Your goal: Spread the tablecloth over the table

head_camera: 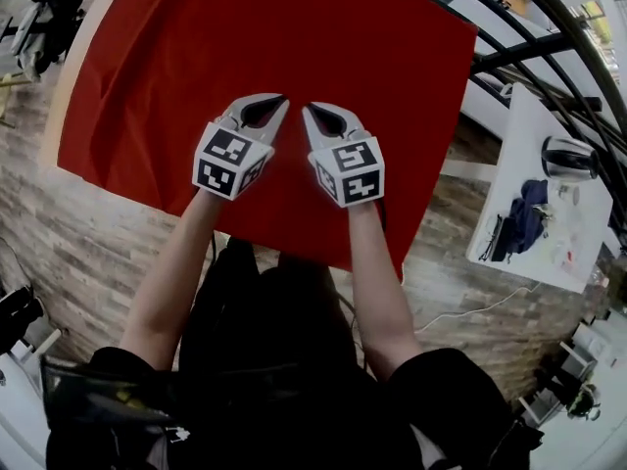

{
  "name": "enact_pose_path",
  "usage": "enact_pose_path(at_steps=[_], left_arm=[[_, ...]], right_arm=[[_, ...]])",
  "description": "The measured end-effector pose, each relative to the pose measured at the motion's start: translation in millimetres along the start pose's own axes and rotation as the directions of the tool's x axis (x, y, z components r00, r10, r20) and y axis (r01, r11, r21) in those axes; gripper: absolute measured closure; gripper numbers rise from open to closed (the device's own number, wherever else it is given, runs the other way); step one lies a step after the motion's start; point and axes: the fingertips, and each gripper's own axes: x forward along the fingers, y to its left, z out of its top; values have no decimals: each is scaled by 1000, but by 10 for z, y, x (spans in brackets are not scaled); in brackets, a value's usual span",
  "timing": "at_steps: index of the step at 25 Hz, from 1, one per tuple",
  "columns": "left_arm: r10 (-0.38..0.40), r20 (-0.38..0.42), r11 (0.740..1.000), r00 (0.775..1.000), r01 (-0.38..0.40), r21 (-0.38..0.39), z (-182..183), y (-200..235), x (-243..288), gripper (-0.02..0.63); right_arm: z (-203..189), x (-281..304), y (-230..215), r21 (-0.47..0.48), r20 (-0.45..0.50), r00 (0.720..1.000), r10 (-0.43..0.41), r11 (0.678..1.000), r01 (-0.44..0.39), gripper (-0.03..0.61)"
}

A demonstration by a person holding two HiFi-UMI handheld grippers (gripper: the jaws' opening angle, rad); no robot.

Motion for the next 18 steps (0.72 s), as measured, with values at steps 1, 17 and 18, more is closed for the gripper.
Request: enact_pose_path(at_steps=[1,17,18], left_arm=[[9,9,1000,1000,-9,-8,-56,60,-201,609],[483,-143,818,864,-504,-278,-2353,2641,-3779,462],[518,-167,786,839,-544,-292,-2502,2878,-3913,460]], right_arm=[[11,45,264,0,3,1000,15,1000,-15,569],[-79,1297,3633,-100,-148,967,207,970,-223,569],[-149,1405,3676,-108,-180,961,211,967,-233,569]])
